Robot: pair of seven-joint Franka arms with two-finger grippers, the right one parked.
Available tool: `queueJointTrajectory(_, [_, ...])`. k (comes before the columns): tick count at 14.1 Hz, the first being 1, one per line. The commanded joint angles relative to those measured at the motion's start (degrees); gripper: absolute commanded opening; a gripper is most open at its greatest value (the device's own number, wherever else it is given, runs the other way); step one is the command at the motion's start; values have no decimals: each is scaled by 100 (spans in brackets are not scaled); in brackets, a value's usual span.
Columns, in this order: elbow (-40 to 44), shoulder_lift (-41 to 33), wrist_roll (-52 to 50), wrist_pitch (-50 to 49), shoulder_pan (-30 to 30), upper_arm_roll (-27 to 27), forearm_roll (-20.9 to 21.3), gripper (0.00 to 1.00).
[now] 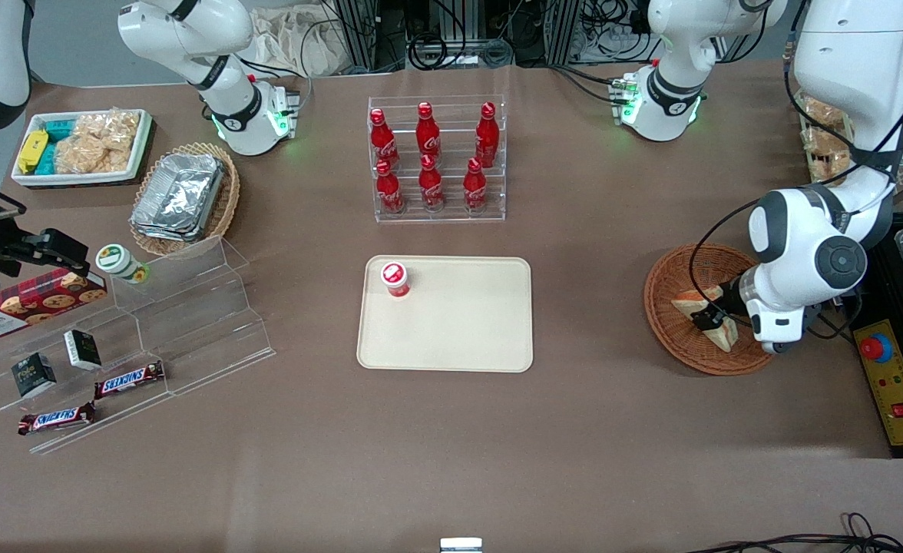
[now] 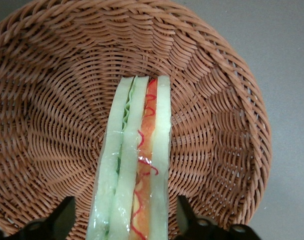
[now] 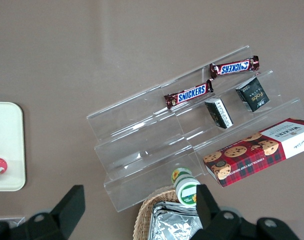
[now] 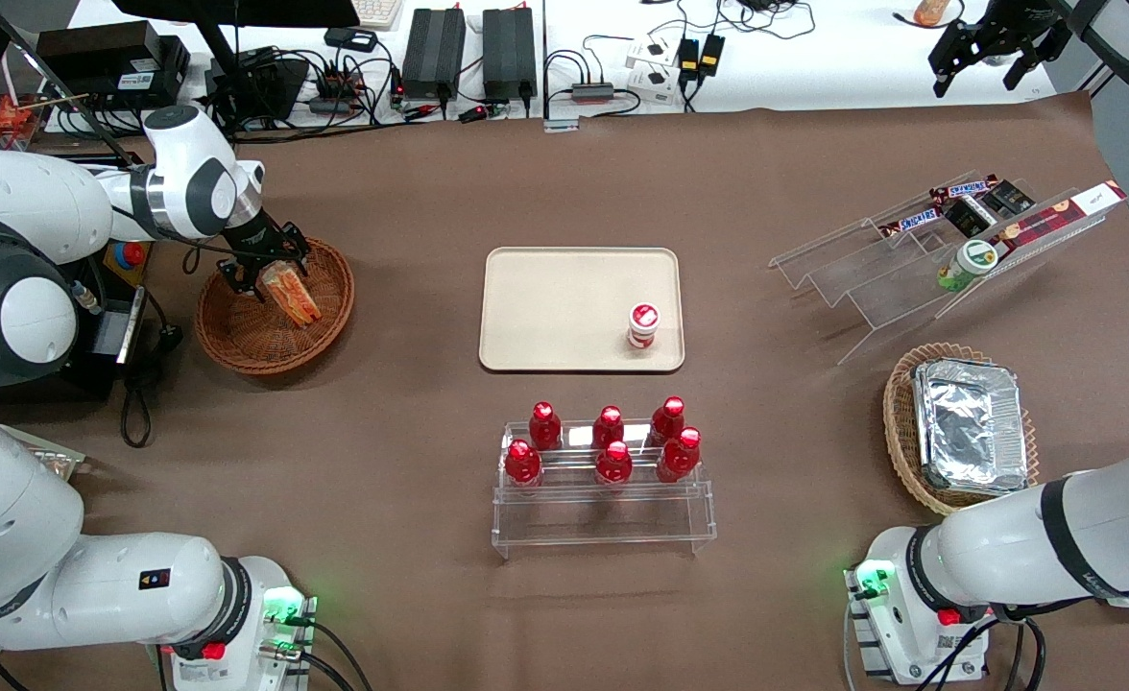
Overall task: Place sandwich from basket to tray
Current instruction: 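Close the left gripper on the sandwich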
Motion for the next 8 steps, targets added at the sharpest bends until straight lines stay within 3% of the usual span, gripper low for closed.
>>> queueJointTrajectory(1, [-71,-115,45,75,-29,0,10,0])
queueJointTrajectory(4, [105,-273,28,-83,-38,-9,10,0])
queueJointTrajectory(8, [955,-476,561,-1504,-134,-44,36,0])
